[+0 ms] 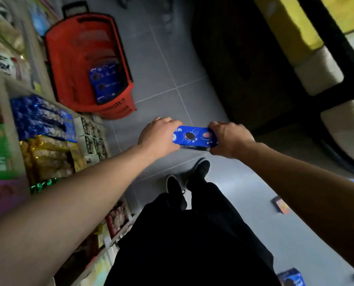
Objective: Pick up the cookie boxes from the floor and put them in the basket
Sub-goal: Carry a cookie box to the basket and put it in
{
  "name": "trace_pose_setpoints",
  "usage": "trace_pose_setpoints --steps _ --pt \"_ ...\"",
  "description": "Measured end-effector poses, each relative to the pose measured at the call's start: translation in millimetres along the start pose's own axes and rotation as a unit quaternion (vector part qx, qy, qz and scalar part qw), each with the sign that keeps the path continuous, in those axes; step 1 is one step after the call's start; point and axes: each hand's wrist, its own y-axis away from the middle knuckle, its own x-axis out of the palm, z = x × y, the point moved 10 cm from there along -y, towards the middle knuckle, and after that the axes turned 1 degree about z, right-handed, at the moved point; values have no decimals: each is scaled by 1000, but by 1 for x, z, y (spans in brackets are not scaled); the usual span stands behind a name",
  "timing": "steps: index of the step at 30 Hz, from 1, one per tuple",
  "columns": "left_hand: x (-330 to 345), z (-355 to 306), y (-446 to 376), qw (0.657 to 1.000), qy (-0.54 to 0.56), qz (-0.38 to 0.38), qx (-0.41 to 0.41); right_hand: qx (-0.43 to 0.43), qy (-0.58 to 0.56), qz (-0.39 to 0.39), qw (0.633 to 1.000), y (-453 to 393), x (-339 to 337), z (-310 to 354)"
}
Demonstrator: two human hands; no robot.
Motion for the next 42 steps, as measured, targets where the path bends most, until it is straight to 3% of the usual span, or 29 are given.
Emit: trace_pose_setpoints --steps 11,25,34,42 --pt "-42 155 -34 987 68 -30 -140 -149 73 66 984 -163 -45 110" --pt "-99 272 -91 965 110 -57 -232 -253 126 90 955 -304 -96 201" --pt "-122 383 -124 964 127 -68 -226 -245 98 79 962 -393 -93 276" --pt "-79 502 -164 948 130 -82 -280 -228 105 71 965 -494 -55 325"
